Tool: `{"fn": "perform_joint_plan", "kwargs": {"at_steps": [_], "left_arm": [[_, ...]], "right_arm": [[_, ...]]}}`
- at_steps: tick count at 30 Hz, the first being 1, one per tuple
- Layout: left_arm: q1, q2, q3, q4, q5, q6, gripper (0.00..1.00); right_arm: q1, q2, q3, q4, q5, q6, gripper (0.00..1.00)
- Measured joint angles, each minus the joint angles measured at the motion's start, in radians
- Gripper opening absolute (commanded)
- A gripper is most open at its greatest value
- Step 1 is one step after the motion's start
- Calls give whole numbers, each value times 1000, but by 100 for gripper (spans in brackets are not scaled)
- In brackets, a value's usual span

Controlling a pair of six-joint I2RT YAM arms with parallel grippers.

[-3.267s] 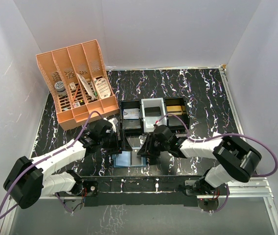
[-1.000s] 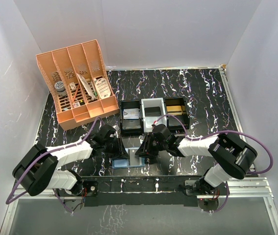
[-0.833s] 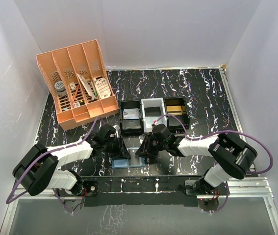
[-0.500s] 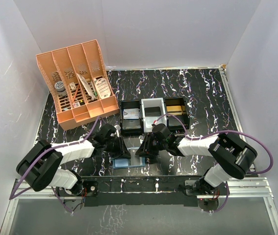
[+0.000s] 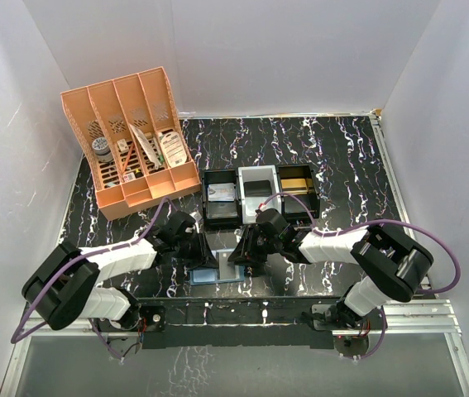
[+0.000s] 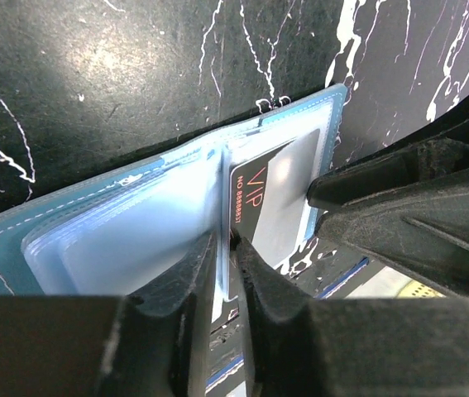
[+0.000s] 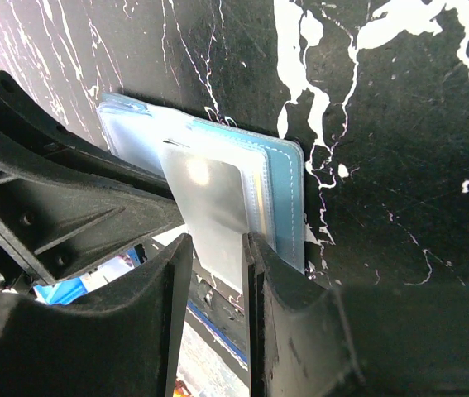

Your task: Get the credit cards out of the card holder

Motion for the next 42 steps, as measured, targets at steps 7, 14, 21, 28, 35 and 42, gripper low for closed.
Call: {"fn": "perform_joint_plan", "kwargs": {"at_steps": [7,14,21,28,35,42], "left_arm": [[0,-3,-1,29,18,0,31],[7,44,-2,82,60,-18,15],[5,18,-5,37,24,-11,0],[0,-36,-9,-24,-23,13,0],[0,-34,-24,11,-8,6,19],[1,5,-45,117,40,-46,23]], "right_arm": [[1,1,4,-6,0,0,30],[-1,2,6,-10,-1,-1,30],[-1,2,6,-10,0,0,30],[1,2,8,-13,4,0,30],[2,2,12,-18,8,-1,31],[2,2,12,-18,7,-1,31]]}}
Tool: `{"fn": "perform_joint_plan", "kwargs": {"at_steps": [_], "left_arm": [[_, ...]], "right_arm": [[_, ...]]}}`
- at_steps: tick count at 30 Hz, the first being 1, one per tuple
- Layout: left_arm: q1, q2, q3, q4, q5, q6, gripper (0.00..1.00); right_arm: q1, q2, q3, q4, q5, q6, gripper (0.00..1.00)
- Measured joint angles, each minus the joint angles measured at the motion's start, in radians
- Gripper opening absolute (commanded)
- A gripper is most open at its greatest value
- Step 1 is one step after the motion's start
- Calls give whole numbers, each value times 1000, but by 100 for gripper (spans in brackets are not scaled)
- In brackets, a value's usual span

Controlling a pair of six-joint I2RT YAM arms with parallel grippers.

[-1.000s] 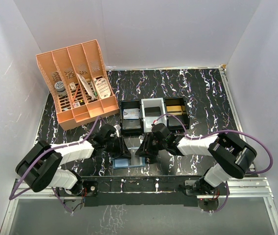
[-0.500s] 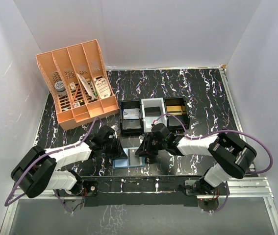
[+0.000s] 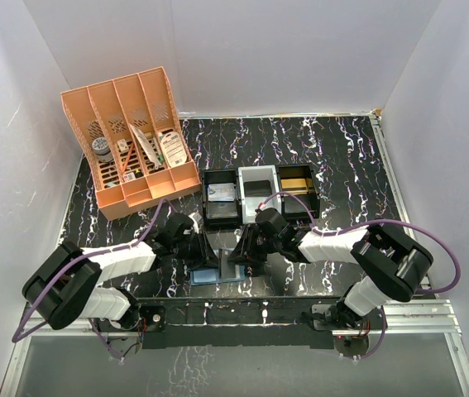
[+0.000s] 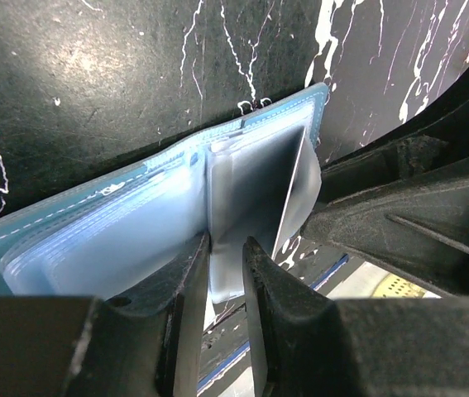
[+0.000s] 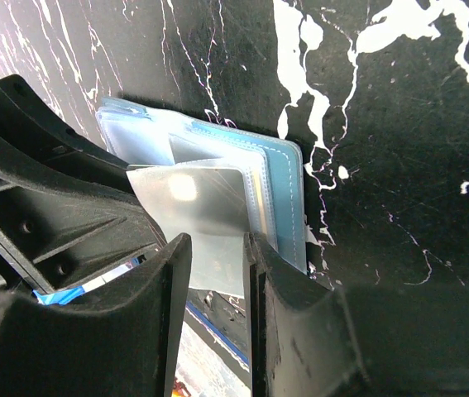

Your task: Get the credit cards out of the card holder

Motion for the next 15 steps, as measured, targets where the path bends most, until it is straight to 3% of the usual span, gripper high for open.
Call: {"fn": "perform_joint_plan", "kwargs": {"at_steps": [7,15], "left_arm": [[-1,-24,-14,2,-15,-27,27],[-2,-163,-23,-114,-117,-49,33]], "right_arm": [[0,0,0,0,0,0,31],[0,0,0,0,0,1,31]]}}
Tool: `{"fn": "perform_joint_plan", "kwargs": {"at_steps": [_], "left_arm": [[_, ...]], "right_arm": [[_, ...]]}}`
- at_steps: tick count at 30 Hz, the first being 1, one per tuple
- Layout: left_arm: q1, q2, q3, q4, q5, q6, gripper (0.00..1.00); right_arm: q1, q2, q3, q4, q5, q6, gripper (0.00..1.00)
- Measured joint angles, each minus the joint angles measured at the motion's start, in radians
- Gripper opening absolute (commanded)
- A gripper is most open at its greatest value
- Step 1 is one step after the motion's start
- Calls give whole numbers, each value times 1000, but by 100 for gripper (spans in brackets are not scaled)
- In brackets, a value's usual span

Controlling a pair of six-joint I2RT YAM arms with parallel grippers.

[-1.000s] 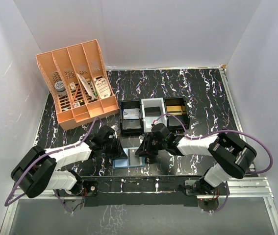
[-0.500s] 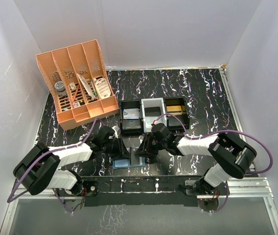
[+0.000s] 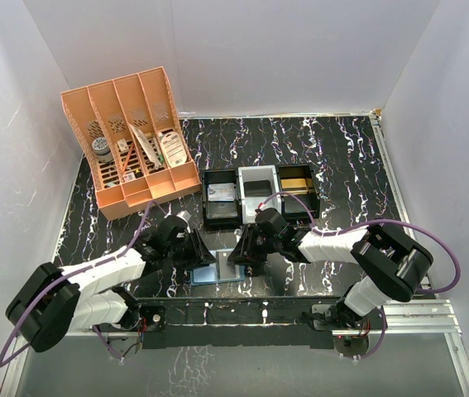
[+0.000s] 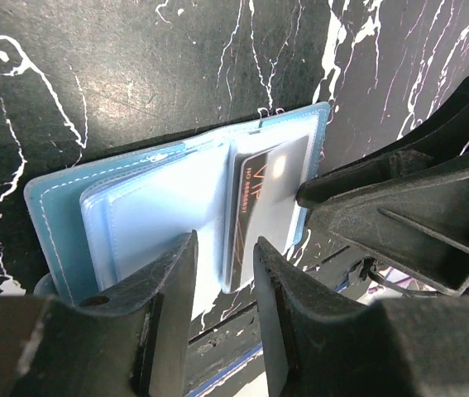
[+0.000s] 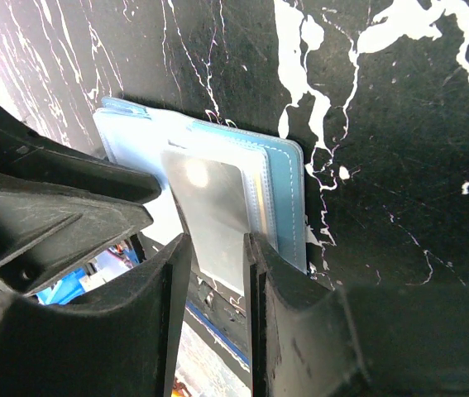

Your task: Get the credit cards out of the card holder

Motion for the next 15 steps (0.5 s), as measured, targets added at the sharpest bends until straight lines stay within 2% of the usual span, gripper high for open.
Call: {"fn": "perform_joint_plan", "kwargs": {"at_steps": [7,15], "left_arm": [[0,-36,-14,-1,-16,-9,31],[0,65,-51,158,62,-29,23]], "right_arm": [[0,0,0,0,0,0,31],[0,0,0,0,0,1,31]]}}
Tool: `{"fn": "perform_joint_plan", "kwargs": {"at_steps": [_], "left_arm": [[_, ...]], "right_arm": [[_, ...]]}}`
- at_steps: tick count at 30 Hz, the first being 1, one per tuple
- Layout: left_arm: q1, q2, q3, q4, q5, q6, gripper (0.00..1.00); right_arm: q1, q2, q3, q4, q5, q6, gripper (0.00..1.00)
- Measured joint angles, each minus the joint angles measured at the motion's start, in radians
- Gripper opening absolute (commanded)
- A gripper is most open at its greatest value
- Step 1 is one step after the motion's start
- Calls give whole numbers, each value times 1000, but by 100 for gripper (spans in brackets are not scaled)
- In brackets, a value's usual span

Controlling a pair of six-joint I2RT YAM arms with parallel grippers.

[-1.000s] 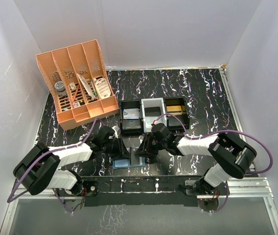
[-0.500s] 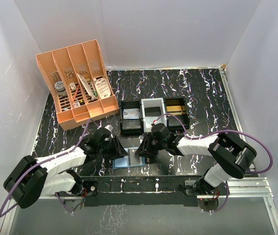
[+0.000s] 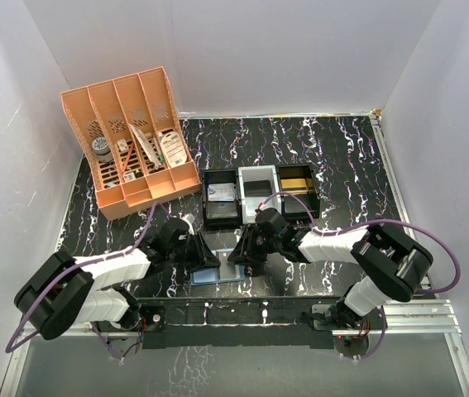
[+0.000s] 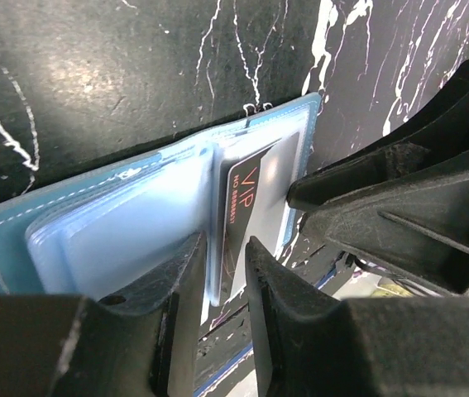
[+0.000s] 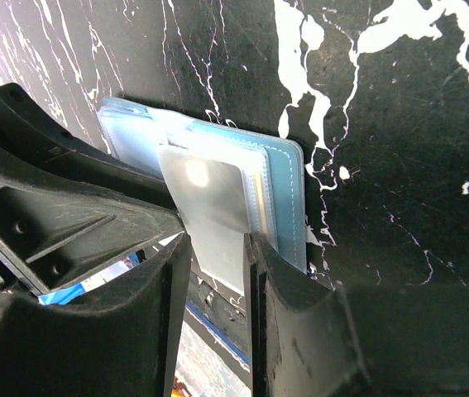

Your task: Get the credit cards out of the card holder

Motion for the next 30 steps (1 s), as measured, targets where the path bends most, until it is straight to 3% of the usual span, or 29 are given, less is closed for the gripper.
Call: {"fn": "perform_joint_plan", "kwargs": {"at_steps": [13,30], "left_arm": [[2,37,-52,134,32,-37,8],[4,19,-65,169,74,-16,6]], "right_arm": [[0,0,0,0,0,0,31],[-8,0,0,-1,-2,-1,31]]}}
